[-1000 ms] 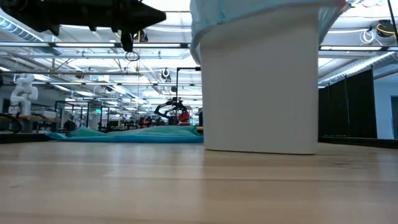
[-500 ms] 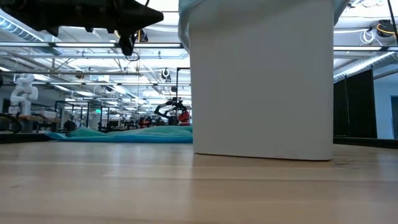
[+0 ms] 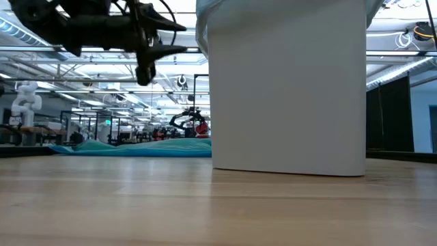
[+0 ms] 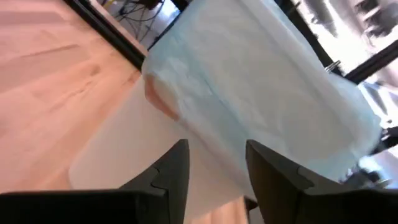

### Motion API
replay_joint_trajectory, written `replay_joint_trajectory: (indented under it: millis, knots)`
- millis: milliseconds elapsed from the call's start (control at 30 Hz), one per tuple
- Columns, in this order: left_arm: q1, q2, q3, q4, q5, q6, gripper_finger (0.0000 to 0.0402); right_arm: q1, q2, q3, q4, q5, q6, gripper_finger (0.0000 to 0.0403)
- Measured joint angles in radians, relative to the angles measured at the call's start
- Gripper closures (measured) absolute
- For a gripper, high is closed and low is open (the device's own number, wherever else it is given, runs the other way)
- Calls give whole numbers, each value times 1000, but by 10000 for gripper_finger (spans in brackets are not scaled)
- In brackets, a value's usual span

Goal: Place trash/remove bag and relplace
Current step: Remove the blue trash bag from the bin

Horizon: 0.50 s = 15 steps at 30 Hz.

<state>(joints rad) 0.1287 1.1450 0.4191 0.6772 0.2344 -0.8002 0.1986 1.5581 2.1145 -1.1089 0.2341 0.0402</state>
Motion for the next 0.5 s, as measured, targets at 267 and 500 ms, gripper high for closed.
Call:
replay_joint_trajectory:
  millis: [267,500]
  knots:
    - [63,215,45,207,142,-113,235,0,1,6,-3,6,13,186]
    - [67,361,76,392,186,-191,235,0,1,6,-8,5,23,186]
